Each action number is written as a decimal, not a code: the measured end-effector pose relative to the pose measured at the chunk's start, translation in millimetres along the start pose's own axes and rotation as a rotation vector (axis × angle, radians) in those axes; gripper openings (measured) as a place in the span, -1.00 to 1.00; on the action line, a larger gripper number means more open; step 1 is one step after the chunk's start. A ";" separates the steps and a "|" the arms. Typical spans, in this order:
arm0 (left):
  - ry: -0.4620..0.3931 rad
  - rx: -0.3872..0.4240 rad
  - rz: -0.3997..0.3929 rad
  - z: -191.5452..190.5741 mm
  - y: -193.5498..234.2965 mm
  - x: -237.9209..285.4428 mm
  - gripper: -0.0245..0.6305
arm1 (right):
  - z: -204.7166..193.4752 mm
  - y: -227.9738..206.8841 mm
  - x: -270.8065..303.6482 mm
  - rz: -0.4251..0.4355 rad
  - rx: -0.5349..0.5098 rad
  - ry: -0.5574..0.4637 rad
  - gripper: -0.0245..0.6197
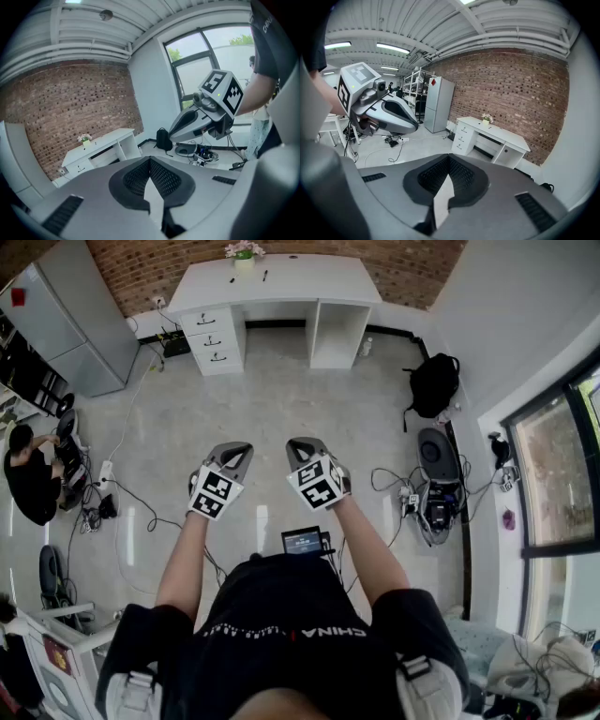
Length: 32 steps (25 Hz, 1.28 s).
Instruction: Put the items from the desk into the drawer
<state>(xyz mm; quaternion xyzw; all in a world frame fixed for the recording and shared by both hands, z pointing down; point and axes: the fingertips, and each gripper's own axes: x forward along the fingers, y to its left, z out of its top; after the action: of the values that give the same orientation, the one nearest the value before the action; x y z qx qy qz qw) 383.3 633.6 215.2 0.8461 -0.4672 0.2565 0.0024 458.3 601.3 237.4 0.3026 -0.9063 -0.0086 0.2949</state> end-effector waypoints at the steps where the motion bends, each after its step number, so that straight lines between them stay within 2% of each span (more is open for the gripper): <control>1: 0.006 0.017 -0.001 0.3 -1.8 1.3 -0.89 | 0.5 -1.3 -0.8 -0.002 0.004 -0.001 -0.88; 3: 0.008 0.036 -0.004 2.2 -4.0 3.6 -0.89 | 2.0 -4.8 -1.6 -0.008 0.008 -0.004 -0.88; 11: 0.000 0.017 -0.008 7.2 -8.2 10.9 -0.89 | 2.7 -14.6 -5.6 -0.022 0.007 -0.016 -0.88; 20: -0.021 0.018 -0.053 11.8 -25.4 16.7 -0.89 | -12.7 -17.5 -13.2 -0.036 0.035 -0.007 -0.87; 32: 0.003 0.038 -0.024 12.0 -35.4 27.6 -0.89 | -28.6 -30.0 -21.4 -0.030 0.045 -0.004 -0.87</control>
<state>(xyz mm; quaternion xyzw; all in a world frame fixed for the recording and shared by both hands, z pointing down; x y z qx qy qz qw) 428.4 628.8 225.2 0.8511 -0.4522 0.2663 -0.0100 503.8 593.3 243.9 0.3227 -0.9023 0.0067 0.2859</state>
